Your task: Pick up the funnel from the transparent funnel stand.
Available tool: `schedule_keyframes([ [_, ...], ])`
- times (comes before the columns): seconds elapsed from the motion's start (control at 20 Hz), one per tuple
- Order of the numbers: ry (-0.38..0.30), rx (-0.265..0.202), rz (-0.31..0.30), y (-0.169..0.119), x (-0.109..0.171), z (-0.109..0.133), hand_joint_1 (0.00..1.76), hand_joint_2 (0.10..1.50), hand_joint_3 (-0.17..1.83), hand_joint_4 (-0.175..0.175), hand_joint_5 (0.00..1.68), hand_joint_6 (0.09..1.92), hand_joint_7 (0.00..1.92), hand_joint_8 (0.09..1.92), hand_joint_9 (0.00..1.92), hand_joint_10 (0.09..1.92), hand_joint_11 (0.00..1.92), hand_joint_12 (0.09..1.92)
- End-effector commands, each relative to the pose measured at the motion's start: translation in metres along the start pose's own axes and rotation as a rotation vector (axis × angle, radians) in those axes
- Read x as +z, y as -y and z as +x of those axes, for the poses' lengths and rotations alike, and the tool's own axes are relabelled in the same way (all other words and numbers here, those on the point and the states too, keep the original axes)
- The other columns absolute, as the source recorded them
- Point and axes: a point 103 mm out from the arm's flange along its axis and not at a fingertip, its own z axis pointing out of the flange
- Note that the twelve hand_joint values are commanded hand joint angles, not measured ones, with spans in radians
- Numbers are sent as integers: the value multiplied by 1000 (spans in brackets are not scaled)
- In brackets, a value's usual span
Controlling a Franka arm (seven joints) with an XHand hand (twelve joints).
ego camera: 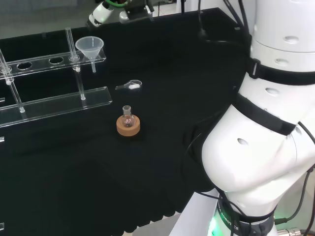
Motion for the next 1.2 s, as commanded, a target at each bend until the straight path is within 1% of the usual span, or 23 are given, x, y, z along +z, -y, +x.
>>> schedule_keyframes([
  [0.05, 23, -7, 58, -16, 13, 20, 480, 785, 211, -12, 41, 87, 0, 267, 15, 812, 0, 1474],
  [0.2, 33, -10, 68, -23, 16, 27, 436, 751, 190, -12, 23, 87, 0, 230, 12, 850, 2, 1509],
  [0.4, 36, -11, 94, -31, 21, 34, 462, 727, 169, 1, 1, 87, 0, 198, 1, 885, 42, 1552],
  [0.55, 38, -14, 112, -37, 24, 38, 476, 724, 163, 24, 0, 87, 0, 186, 0, 882, 71, 1568],
  [0.65, 43, -18, 99, -40, 26, 40, 488, 719, 157, 38, 0, 87, 0, 174, 0, 875, 78, 1579],
  [0.75, 57, -15, 139, -44, 28, 41, 510, 710, 149, 50, 0, 87, 0, 149, 0, 871, 81, 1592],
  [0.85, 75, -17, 149, -48, 30, 43, 528, 705, 144, 58, 0, 87, 0, 107, 0, 861, 81, 1601],
  [1.05, 104, -16, 193, -56, 36, 45, 566, 699, 136, 65, 0, 87, 0, 87, 0, 824, 60, 1612],
  [1.2, 103, -21, 207, -60, 42, 44, 571, 698, 133, 68, 0, 87, 0, 87, 0, 805, 49, 1614],
])
